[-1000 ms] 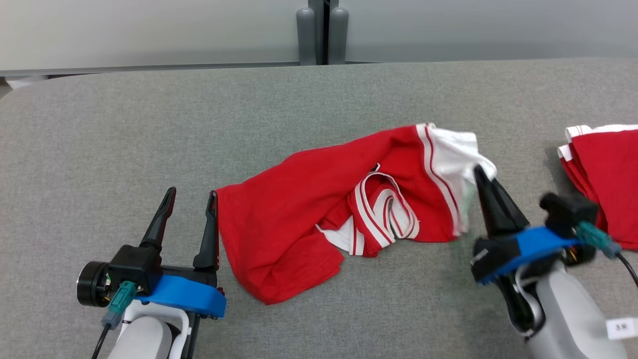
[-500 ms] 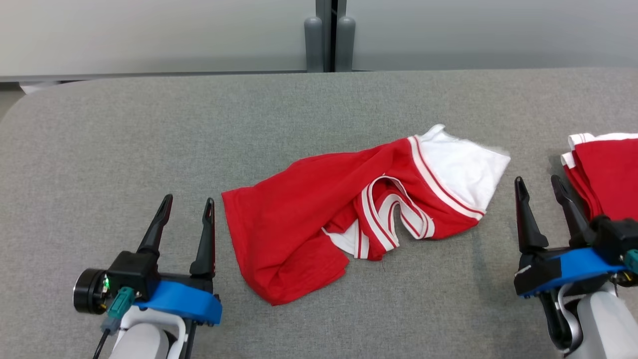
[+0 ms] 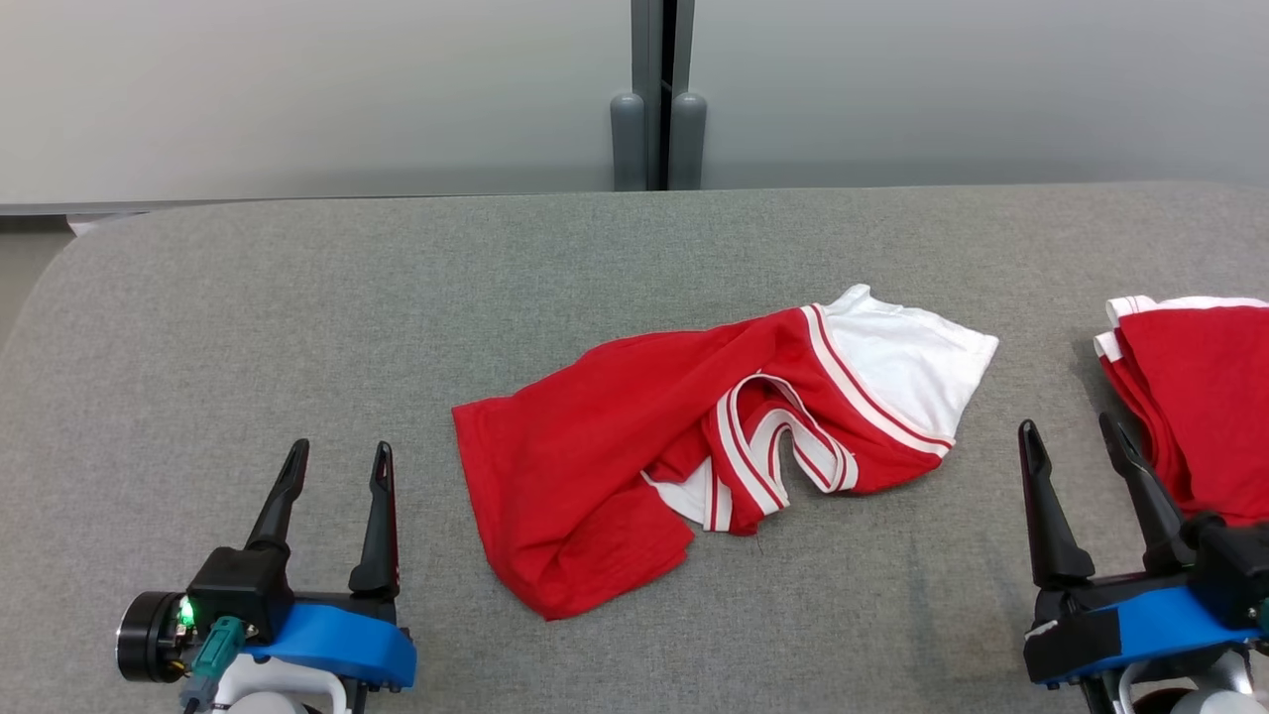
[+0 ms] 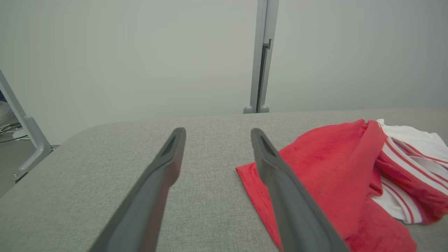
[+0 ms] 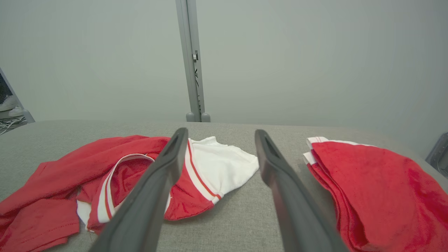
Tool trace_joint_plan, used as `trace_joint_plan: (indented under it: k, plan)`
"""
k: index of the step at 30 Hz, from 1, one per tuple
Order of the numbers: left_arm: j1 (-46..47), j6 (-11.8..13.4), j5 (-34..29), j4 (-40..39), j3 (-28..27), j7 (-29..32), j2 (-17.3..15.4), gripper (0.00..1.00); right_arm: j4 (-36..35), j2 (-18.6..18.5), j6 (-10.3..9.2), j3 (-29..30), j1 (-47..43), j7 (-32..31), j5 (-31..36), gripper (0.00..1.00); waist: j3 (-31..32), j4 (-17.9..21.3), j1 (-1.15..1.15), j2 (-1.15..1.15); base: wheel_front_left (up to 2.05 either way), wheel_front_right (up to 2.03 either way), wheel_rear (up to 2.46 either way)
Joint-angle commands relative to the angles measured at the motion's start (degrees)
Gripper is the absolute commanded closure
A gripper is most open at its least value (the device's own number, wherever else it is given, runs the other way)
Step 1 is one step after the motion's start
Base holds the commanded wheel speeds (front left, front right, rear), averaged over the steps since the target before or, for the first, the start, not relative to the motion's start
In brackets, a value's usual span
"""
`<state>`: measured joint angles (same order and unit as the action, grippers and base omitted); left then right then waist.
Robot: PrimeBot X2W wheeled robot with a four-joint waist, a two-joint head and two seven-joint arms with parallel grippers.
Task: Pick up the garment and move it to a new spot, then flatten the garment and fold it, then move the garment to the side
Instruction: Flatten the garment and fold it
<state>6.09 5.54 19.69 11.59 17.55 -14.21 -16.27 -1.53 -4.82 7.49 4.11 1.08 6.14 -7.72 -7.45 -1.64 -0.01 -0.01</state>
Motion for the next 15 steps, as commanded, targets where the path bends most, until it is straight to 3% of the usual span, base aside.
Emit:
trace_joint_plan:
  k: [1, 15]
  plan:
    - [-0.27, 0.36, 0.18, -0.44, -0.24, 0.17, -0.3, 0.0, -0.87, 0.33, 0.0, 0.12, -1.0, -0.44, 0.27, 0.0, -0.02, 0.06, 0.01, 0.01, 0.0, 0.0, 0.0]
    - [0.32, 0.87, 0.38, -1.66, 0.15, 0.94, -1.17, 0.0, -4.13, 1.18, 0.0, 0.03, -1.47, -2.31, 0.44, 0.0, -0.91, 0.26, 0.01, 0.01, 0.0, 0.0, 0.0]
